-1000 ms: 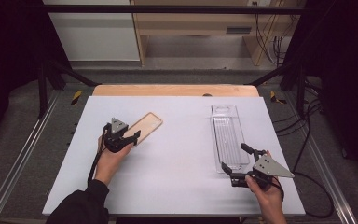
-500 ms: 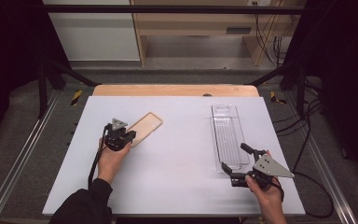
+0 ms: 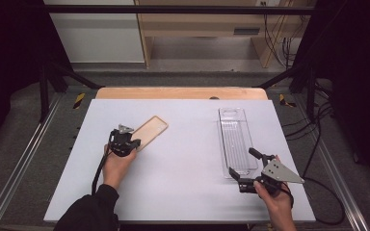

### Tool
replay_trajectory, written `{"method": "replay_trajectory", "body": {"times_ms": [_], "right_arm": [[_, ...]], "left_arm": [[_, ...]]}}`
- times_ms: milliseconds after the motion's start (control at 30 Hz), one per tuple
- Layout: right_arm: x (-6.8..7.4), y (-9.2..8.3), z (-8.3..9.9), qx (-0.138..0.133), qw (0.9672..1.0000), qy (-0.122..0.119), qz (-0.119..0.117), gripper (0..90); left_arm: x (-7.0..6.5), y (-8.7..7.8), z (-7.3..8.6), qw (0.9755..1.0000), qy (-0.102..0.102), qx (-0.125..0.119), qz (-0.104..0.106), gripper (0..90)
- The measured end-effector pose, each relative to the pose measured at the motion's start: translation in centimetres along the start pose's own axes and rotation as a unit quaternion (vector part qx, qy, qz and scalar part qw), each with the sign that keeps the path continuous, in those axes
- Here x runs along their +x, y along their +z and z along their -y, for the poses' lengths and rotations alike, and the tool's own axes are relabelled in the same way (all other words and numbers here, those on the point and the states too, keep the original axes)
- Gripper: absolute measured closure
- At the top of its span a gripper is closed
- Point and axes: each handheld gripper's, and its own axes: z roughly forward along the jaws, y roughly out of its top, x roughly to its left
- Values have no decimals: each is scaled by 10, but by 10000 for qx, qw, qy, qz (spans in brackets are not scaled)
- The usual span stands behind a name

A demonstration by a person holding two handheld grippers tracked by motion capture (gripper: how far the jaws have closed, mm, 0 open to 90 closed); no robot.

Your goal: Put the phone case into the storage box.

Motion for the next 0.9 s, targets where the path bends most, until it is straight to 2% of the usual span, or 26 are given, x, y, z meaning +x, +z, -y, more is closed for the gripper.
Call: {"method": "replay_trajectory", "body": {"times_ms": [133,200,300,500,600,800,900], "right_arm": [[0,0,0,9,10000,-18,-13,41],[0,1,1,18,10000,8,-28,41],[0,1,1,23,10000,11,-36,41],[0,0,1,26,10000,7,-20,41],[-1,0,1,30,10000,14,-7,41],[0,0,1,28,10000,10,-3,41],[0,-2,0,22,10000,-1,11,41]], "left_arm": [[-1,1,1,9999,-20,126,68,900],[-1,2,1,9997,19,225,24,900],[2,2,2,9994,-48,334,60,900],[4,-3,3,9987,49,493,129,900],[1,-10,8,9978,167,612,181,900],[-3,-26,24,9968,315,649,345,900],[-4,-37,34,9961,309,681,470,900]]}}
